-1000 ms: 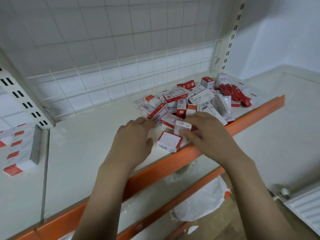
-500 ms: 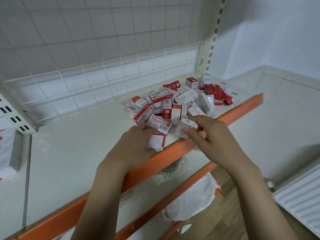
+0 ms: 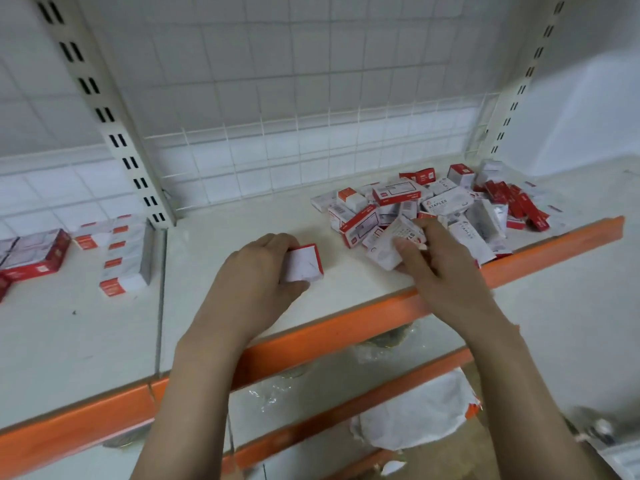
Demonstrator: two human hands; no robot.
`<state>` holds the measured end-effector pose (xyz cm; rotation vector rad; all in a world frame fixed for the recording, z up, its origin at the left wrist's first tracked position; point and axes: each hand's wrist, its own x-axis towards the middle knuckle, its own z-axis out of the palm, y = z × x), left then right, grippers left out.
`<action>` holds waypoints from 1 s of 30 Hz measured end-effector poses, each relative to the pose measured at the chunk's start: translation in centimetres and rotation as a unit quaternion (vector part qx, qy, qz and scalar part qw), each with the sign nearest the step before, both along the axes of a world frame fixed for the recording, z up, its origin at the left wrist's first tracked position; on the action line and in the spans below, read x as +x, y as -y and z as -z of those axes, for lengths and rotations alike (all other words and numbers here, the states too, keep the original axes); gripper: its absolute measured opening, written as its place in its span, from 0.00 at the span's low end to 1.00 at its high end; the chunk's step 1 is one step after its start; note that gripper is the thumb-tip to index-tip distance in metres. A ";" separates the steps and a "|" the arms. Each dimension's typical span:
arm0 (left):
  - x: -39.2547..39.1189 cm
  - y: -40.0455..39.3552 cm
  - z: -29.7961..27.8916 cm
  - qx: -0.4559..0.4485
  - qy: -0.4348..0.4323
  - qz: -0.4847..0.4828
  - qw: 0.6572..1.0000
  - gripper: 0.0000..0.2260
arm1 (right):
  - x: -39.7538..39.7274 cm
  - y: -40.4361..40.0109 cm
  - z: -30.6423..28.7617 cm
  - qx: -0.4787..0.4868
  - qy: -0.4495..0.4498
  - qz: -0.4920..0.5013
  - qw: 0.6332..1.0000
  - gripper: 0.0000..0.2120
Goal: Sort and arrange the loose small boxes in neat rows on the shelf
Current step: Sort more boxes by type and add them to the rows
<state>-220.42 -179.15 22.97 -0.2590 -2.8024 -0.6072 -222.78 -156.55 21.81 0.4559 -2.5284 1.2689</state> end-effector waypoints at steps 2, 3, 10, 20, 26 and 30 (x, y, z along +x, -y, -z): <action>1.2 1.7 -0.2 -0.005 -0.008 -0.023 1.000 0.18 | -0.2 1.7 0.0 -0.009 0.019 -0.025 0.999 0.14; 1.8 2.6 -0.3 -0.006 -0.011 -0.034 0.999 0.18 | -0.4 2.7 0.1 -0.016 0.026 -0.042 0.999 0.12; 5.4 8.5 -0.1 -0.003 -0.019 -0.091 0.996 0.19 | 0.0 9.8 0.7 -0.048 0.075 -0.128 0.988 0.08; 8.7 16.7 -0.1 0.025 -0.059 -0.124 0.990 0.15 | 2.4 18.5 0.3 -0.003 0.061 -0.139 0.988 0.19; 10.1 20.6 -0.1 0.051 -0.044 -0.128 0.989 0.22 | 4.0 23.0 0.4 -0.007 0.069 -0.127 0.990 0.20; 10.5 23.2 0.4 0.023 -0.032 -0.133 0.990 0.26 | 5.2 25.0 0.3 0.001 0.083 -0.116 0.990 0.24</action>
